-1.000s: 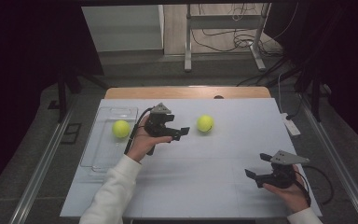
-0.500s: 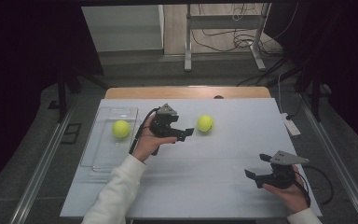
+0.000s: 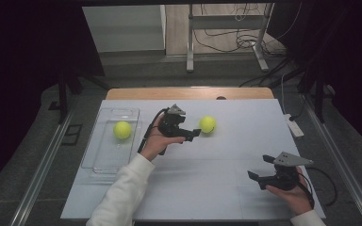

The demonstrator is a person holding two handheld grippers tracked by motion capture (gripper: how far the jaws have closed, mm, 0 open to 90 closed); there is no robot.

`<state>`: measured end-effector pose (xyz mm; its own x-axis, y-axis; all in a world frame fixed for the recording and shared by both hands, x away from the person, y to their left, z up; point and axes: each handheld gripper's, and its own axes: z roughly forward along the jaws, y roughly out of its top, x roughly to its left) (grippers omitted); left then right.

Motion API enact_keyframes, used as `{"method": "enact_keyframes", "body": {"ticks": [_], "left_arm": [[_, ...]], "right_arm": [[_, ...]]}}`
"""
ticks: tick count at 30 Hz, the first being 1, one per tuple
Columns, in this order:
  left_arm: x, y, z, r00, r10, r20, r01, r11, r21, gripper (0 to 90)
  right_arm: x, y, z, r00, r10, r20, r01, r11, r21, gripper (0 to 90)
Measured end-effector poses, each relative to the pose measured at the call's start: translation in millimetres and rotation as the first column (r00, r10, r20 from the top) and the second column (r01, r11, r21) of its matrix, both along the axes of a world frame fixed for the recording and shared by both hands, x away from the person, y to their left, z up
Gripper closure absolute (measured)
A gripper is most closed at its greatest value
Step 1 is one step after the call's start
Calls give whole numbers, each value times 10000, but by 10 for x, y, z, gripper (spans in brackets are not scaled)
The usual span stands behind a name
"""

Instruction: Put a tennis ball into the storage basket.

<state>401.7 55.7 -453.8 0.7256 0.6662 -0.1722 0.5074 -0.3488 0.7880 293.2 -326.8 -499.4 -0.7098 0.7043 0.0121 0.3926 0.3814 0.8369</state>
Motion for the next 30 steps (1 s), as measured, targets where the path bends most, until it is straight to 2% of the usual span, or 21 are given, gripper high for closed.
{"method": "enact_keyframes", "body": {"ticks": [6, 13, 19, 30], "left_arm": [[44, -12, -43, 9999, 93, -70, -92, 9999, 127, 139], [91, -63, -71, 9999, -1, -124, 2, 10000, 91, 135], [175, -160, -99, 9997, -102, -199, 108, 9995, 309, 133], [245, -301, -92, 9997, -85, -246, 95, 9992, 389, 128]], "right_arm": [[-2, 4, 1, 10000, -4, -7, 4, 10000, -21, 103], [4, 5, -3, 10000, -8, 0, 8, 10000, -18, 103], [7, 0, -4, 10000, 12, -12, -12, 10000, -19, 103], [9, -5, -5, 10000, 31, -9, -31, 10000, 40, 103]]}}
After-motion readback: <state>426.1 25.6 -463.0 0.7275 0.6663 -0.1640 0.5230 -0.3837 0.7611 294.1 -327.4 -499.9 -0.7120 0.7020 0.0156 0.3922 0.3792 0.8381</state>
